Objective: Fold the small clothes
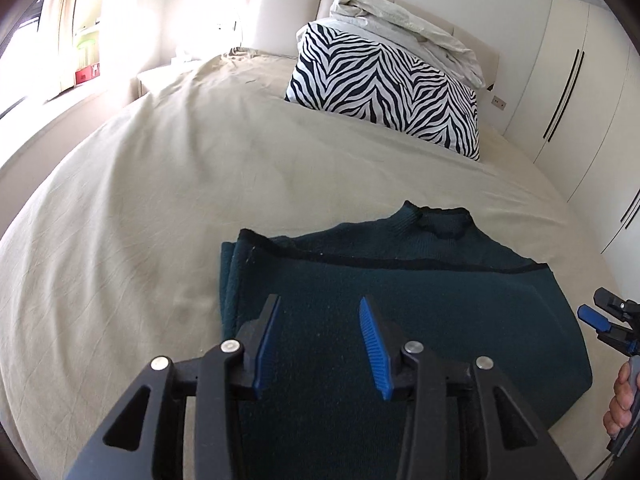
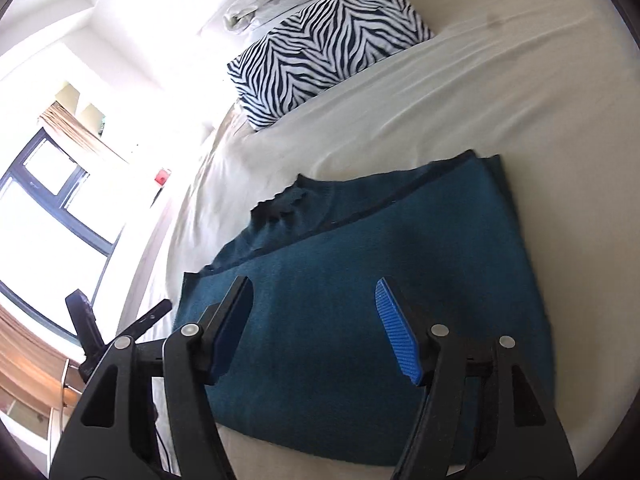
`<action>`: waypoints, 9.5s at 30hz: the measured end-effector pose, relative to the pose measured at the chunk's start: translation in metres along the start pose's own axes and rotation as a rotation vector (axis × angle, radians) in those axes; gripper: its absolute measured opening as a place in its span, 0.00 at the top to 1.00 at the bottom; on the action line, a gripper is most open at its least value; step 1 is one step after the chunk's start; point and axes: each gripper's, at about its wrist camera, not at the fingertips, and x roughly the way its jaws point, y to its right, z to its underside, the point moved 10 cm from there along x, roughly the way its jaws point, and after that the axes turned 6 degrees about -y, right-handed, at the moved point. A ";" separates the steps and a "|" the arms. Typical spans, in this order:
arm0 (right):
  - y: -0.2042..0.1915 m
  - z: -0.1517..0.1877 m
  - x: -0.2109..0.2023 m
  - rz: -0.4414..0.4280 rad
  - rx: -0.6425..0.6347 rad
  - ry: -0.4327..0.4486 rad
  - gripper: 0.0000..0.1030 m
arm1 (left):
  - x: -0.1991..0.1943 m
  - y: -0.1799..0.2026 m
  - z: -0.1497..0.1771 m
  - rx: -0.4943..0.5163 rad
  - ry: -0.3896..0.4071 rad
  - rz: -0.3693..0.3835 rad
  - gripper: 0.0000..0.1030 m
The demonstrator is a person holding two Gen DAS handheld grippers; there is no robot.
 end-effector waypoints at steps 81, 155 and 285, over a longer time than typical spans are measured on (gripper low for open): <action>0.020 0.086 0.030 -0.247 0.231 -0.070 0.52 | -0.033 -0.011 0.131 -0.201 -0.129 0.345 0.55; -0.002 0.033 0.048 0.278 -0.206 0.032 0.39 | -0.008 -0.017 0.109 -0.182 -0.271 0.192 0.48; 0.081 0.039 -0.045 -0.076 0.092 -0.039 0.79 | 0.012 0.251 0.028 0.230 -0.150 0.417 0.43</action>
